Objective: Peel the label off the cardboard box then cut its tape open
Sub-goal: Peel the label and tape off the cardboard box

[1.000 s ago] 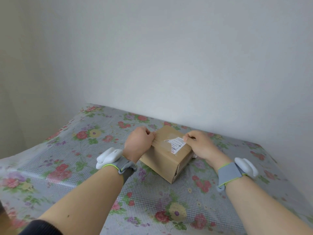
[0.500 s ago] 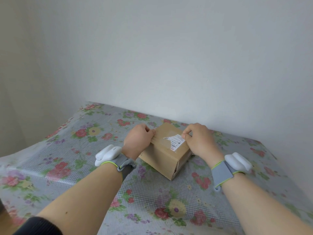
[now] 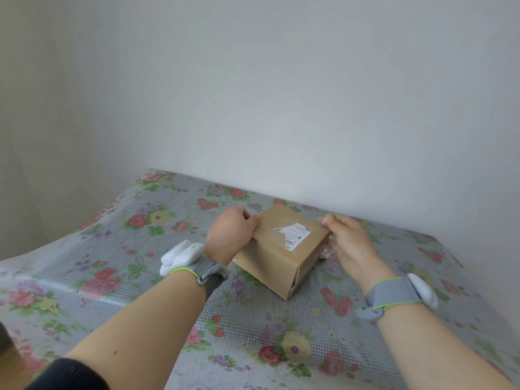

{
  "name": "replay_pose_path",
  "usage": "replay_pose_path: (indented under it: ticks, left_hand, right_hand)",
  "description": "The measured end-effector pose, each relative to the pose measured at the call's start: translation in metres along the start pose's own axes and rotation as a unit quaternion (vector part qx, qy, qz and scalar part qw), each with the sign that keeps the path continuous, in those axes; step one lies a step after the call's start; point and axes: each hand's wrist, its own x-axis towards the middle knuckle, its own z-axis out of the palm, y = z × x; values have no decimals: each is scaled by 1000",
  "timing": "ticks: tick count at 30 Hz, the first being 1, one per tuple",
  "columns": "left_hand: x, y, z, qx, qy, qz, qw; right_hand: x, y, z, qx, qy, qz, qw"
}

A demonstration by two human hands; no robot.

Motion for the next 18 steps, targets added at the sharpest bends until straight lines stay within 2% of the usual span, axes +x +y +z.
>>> replay_pose_path:
  ticks: [1, 5, 8, 10, 14, 18]
  left_hand:
    - [0, 0, 0, 1, 0, 0, 1000]
    - [1, 0, 2, 0, -2, 0, 1000]
    - [0, 0, 1, -8, -1, 0, 1000]
    - [0, 0, 1, -7, 0, 0, 1000]
    - [0, 0, 1, -5, 4, -1, 1000]
    - [0, 0, 1, -8, 4, -1, 1000]
  right_hand:
    - [2, 0, -4, 15, 13, 1, 1000]
    - [9, 5, -20, -87, 87, -40, 992]
    - [9, 14, -29, -200, 135, -45, 969]
    - [9, 20, -32, -257, 123, -23, 958]
    - [12, 30, -27, -290, 32, 31, 956]
    - [13, 37, -22, -389, 3, -20, 921]
